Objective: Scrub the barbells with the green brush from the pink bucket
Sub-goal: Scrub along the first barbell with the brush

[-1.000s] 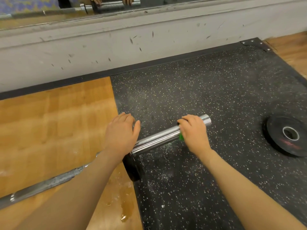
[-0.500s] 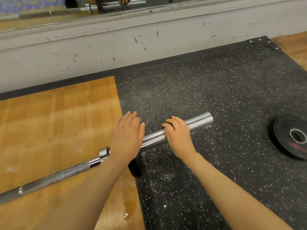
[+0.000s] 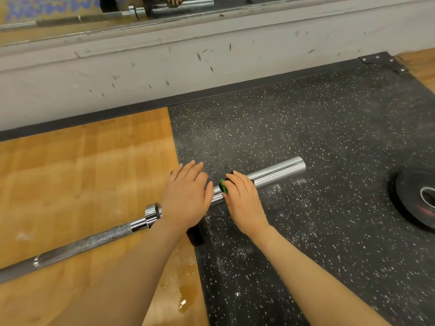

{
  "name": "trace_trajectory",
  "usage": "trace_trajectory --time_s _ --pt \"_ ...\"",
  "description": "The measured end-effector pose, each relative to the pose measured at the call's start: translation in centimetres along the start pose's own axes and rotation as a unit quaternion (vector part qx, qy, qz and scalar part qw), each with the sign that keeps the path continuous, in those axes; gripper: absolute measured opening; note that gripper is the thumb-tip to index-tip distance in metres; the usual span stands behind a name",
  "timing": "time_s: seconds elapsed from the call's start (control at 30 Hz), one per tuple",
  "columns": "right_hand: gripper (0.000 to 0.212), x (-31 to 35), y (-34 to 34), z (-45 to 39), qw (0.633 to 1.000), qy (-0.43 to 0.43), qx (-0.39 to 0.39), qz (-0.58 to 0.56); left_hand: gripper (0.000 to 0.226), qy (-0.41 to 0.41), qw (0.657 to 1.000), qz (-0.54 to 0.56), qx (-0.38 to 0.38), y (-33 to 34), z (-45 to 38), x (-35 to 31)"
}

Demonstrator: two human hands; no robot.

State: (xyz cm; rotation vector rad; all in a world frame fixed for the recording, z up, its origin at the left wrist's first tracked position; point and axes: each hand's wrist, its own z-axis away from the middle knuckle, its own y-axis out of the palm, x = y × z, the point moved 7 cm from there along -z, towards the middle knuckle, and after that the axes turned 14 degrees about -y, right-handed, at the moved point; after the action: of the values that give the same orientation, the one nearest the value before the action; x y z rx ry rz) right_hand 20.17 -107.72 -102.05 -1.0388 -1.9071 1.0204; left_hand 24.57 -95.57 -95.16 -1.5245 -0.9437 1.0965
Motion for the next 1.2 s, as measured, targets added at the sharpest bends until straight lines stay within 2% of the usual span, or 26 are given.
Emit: trace_trajectory --time_s 0.2,0.27,0.4,0.53,0.6,0.67,0.8,0.87,1.03,1.13,1.2 --pt "0.037 -1.9 -0.3 -1.0 0.998 -0.048 0.008 0.034 0.054 -0.027 0.999 0.008 0.021 0.2 -1.9 1.0" --pt "0.043 -4.1 -1.4 -0.5 0.999 -0.011 -0.005 0.052 0.055 -0.033 0.999 0.013 0.030 0.2 -2.1 1.2" --pt "0.036 -9.4 -3.7 1.0 0.994 0.078 -0.011 0.069 0.048 -0.042 0.998 0.023 0.045 0.4 -2.5 1.4" --pt "0.032 -12.6 -4.6 1.2 0.992 0.112 -0.018 0.061 0.050 -0.042 0.997 0.027 0.057 0.5 -3.0 1.7" --pt "0.036 -12.7 -4.6 0.9 0.990 0.120 -0.027 0.064 0.049 -0.041 0.997 0.029 0.058 0.6 -3.5 1.8" --pt "0.030 -11.4 -4.1 0.4 0.992 0.109 -0.030 0.062 0.047 -0.038 0.997 0.030 0.058 0.6 -3.8 1.8" --pt "0.040 -5.8 -1.3 -0.8 0.999 0.018 -0.018 0.026 0.043 -0.037 0.997 0.026 0.062 0.3 -4.3 1.9" --pt "0.044 -4.6 -0.8 -0.9 0.999 0.002 -0.026 0.023 0.047 -0.030 0.998 0.021 0.051 -0.1 -4.3 1.8" --pt "0.049 -6.5 -2.0 -0.7 0.997 0.019 0.006 0.071 0.053 -0.024 0.998 0.019 0.054 0.0 -4.7 1.9" --pt "0.040 -10.0 -3.3 0.0 0.995 0.067 0.003 0.071 0.055 -0.026 0.998 0.021 0.055 0.0 -5.0 2.0" --pt "0.031 -12.0 -4.1 0.5 0.995 0.067 -0.003 0.067 0.055 -0.029 0.998 0.024 0.050 0.0 -5.1 2.2"
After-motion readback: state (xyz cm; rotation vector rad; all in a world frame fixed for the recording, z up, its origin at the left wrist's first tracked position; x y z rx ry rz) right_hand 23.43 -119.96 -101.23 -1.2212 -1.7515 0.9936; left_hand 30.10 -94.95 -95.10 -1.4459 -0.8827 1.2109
